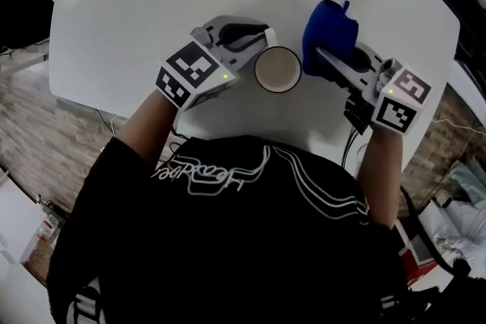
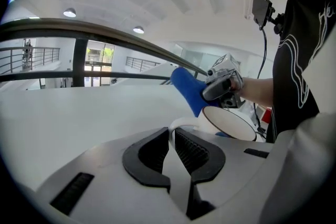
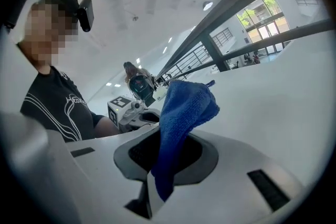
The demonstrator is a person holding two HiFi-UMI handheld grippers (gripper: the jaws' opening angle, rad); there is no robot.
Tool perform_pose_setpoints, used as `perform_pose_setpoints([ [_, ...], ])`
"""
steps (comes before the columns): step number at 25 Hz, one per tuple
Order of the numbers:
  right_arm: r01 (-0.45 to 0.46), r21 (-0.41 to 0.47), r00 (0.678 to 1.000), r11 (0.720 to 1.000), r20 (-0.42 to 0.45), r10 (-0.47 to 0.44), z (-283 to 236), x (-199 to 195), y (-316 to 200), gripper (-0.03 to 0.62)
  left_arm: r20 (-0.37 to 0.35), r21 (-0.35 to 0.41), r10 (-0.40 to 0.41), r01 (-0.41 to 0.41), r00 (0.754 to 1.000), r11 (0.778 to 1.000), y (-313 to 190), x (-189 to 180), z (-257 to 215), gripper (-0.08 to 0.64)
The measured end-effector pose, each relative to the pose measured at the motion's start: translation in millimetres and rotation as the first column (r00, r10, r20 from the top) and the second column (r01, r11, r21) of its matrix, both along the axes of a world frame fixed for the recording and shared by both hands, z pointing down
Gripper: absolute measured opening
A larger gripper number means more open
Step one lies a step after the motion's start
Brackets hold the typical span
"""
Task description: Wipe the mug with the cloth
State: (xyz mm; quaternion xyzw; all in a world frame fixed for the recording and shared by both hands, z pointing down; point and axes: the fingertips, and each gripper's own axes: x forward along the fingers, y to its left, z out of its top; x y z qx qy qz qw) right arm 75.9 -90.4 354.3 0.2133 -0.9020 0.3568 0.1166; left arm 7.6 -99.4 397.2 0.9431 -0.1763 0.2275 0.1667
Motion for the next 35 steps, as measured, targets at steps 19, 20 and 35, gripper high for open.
perform_pose_setpoints([
  [19, -0.101, -0.069, 0.984, 0.992, 0.142, 0.110, -9, -4, 32, 0.051, 0.068, 0.005, -0.150, 0.150, 0.986, 0.989, 2, -29, 7, 0.041],
  [20, -0.102, -0.074, 0.983, 0.992, 0.147, 0.112, -8, -5, 31, 0.051, 0.068, 0.004, -0.155, 0.155, 0.986, 0.988, 3, -30, 7, 0.041],
  [35, -0.118, -0.154, 0.983, 0.981, 0.122, 0.138, 17, -12, 24, 0.051, 0.067, 0.000, -0.206, 0.206, 0.976, 0.978, 8, -30, 1, 0.041],
])
